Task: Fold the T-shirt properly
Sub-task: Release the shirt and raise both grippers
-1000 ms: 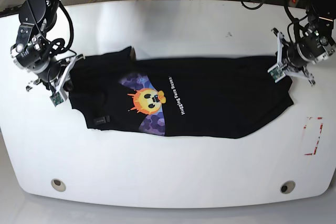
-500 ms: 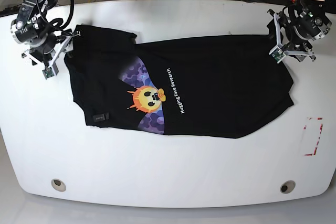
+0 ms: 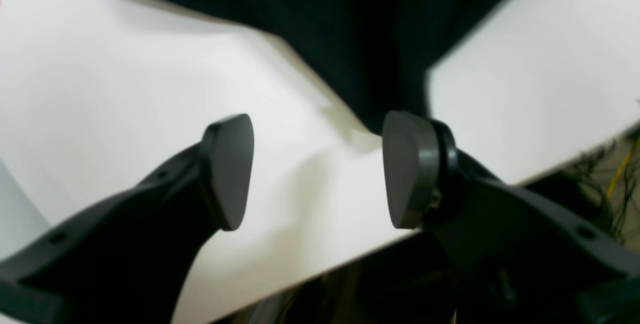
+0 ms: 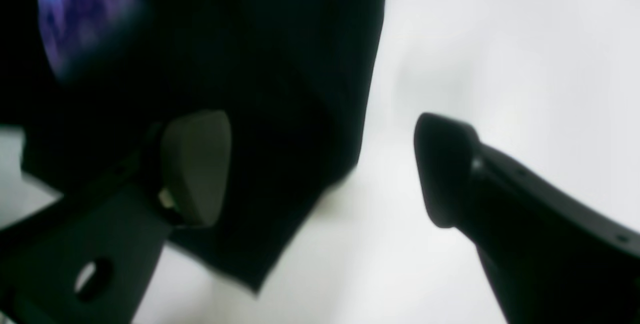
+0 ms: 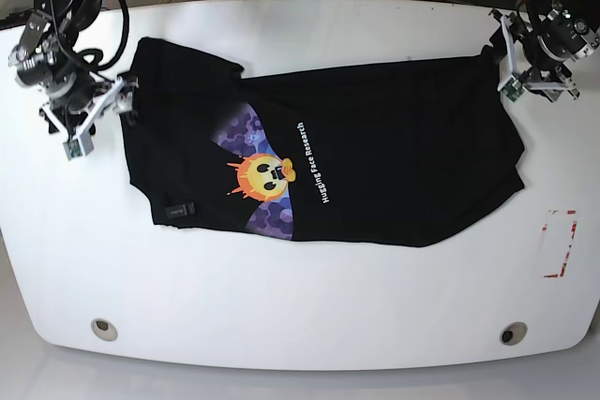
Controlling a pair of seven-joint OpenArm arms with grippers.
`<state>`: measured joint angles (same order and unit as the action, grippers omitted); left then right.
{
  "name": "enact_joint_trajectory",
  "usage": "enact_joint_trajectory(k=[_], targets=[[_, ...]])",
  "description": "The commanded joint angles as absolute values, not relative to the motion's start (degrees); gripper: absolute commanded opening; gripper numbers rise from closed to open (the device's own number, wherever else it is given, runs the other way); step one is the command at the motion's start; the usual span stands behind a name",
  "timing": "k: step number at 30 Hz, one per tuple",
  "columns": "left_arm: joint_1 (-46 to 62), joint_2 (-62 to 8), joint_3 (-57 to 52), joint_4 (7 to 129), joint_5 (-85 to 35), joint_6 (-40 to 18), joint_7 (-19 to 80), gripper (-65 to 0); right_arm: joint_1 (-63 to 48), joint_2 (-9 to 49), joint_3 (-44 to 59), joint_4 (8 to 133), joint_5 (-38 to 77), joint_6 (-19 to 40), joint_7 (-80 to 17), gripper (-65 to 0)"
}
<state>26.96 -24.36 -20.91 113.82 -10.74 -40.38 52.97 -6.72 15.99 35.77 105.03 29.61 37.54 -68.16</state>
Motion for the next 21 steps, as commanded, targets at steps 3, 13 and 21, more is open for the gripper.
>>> enact_joint_trajectory(k=[3,13,21], targets=[[23.34,-21.93,-27.21,114.42,-16.57,-40.0,53.23,-27.2,1.63,17.1,36.0,96.57,30.9,38.11,-67.3,-11.1],[11.56,-14.29,-42.24,114.33,-24.04,-40.0,66.42,-27.2,15.87,20.97,29.58,73.36,30.46,40.0,-62.73,-11.1],[4.53,-9.36,-51.12,114.33,-20.53,-40.0,70.55,-27.2,22.46,24.31,20.0,58.68,30.37,40.0,-51.47,-11.1]])
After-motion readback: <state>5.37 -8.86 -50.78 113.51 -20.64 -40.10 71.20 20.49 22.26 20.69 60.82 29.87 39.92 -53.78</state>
